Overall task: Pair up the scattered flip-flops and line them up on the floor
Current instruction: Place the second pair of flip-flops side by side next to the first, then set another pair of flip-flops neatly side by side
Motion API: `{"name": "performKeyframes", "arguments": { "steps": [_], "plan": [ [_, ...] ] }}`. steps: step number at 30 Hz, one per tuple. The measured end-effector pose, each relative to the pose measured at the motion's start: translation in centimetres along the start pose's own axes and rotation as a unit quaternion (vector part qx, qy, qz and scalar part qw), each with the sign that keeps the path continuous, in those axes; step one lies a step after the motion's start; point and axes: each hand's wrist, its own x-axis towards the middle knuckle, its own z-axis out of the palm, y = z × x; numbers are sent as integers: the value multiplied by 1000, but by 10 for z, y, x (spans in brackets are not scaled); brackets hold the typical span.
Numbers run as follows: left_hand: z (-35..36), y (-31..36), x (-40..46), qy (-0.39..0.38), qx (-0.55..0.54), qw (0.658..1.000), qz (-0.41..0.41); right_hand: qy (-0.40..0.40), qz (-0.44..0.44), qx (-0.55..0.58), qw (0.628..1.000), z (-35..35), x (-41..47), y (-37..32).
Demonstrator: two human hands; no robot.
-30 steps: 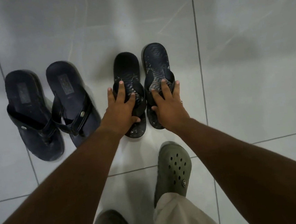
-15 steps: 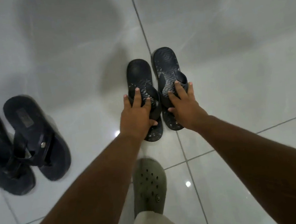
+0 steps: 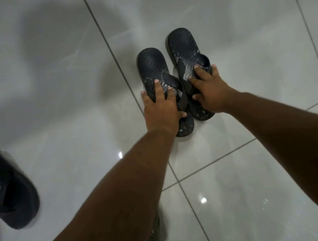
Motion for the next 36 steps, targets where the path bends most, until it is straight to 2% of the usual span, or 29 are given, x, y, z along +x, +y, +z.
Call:
{"name": "performKeyframes", "arguments": {
  "steps": [2, 6, 9, 15, 20, 25, 30, 36],
  "plan": [
    [-3, -5, -3, 1, 12, 1000, 7, 6, 11, 9, 1000, -4, -3, -8],
    [-24, -57, -37, 25, 63, 996, 58, 75, 22, 145, 986, -18, -18, -67],
    [-61, -146, -91, 5, 95, 995, -6, 49, -36, 169, 984, -16, -45, -163],
    [-123, -327, -227, 0, 96, 984, -152, -53, -178, 134, 973, 1, -98, -358],
    [-131, -433, -278, -5, 64, 983, -169, -63, -224, 95, 968, 21, -98, -475],
    [-114, -490, -262, -11, 65, 988, -139, -40, -192, 29, 980, 59, -68, -542],
    [-80, -509, -249, -61, 16, 989, -134, -67, -165, -28, 984, 98, -55, -551],
    [-62, -522, -256, -28, 20, 993, -111, -84, -164, -78, 980, 105, -62, -563]
  ]
}}
